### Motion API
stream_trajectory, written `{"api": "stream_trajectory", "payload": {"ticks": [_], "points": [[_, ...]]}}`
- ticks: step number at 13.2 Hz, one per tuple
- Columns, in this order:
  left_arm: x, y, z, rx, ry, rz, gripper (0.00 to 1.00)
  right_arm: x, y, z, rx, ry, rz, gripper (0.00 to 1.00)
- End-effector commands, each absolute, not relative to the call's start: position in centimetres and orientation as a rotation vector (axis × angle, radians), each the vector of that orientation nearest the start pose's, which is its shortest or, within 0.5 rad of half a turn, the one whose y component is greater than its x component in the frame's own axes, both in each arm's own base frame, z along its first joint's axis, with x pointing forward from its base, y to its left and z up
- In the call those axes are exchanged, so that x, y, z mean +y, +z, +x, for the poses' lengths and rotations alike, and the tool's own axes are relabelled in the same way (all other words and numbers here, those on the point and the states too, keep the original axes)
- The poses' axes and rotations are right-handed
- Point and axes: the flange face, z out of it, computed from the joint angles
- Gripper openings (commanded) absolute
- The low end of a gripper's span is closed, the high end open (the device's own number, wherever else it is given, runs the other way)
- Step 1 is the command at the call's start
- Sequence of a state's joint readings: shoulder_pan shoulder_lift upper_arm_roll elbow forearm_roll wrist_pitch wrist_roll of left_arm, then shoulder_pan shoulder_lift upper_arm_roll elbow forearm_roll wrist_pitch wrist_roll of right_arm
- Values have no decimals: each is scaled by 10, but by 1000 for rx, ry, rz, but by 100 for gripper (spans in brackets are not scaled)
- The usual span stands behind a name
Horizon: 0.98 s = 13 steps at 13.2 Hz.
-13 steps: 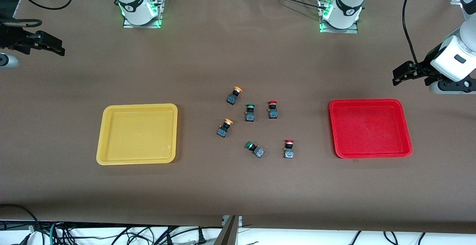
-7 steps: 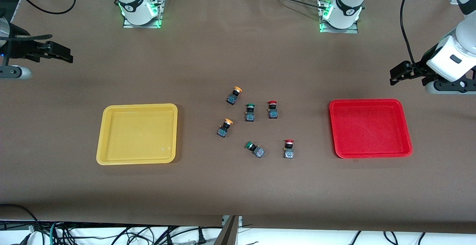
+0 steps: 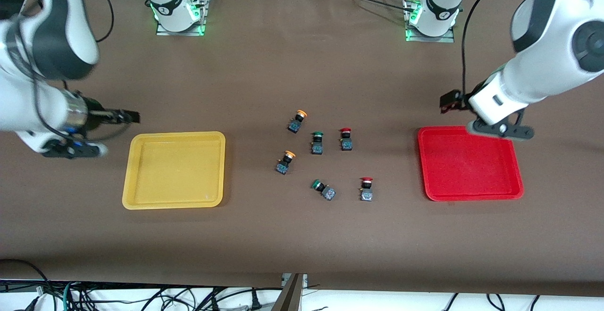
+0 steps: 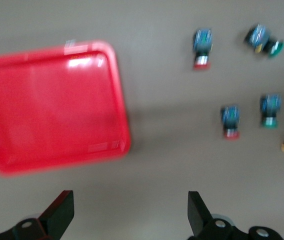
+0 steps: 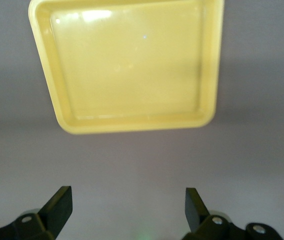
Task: Place red and yellow buttons in trays
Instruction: 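Grasp the orange button with the right gripper while the left gripper grasps the red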
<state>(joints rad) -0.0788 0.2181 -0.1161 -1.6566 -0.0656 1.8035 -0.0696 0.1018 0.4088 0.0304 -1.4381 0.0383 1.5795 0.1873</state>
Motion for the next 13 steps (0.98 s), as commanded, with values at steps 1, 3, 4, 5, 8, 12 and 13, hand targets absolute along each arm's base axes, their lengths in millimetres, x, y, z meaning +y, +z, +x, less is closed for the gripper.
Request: {"api": "stream_trajectory", "payload": {"ticks": [1, 3, 4, 5, 8, 12, 13], "points": [[-149, 400, 668, 163, -100, -3279, 100, 148, 385, 660, 274, 383, -3078, 100], [-196, 353, 712, 112, -280, -3312, 100, 214, 344, 654, 474, 355, -3080, 100], [-228, 336, 719, 28, -286, -3320, 100, 243, 327, 650, 587, 319, -3070, 100], [-250, 315, 721, -57, -262, -3321, 100, 273, 309, 645, 670, 289, -3056, 100], [-252, 262, 721, 66, -306, -3177, 100, 376, 266, 606, 785, 216, -3025, 100], [-279, 199, 699, 157, -291, -3169, 100, 446, 227, 568, 855, 187, -2956, 100], [-285, 193, 697, 175, -322, -3174, 93, 460, 219, 558, 841, 184, -2954, 100]]}}
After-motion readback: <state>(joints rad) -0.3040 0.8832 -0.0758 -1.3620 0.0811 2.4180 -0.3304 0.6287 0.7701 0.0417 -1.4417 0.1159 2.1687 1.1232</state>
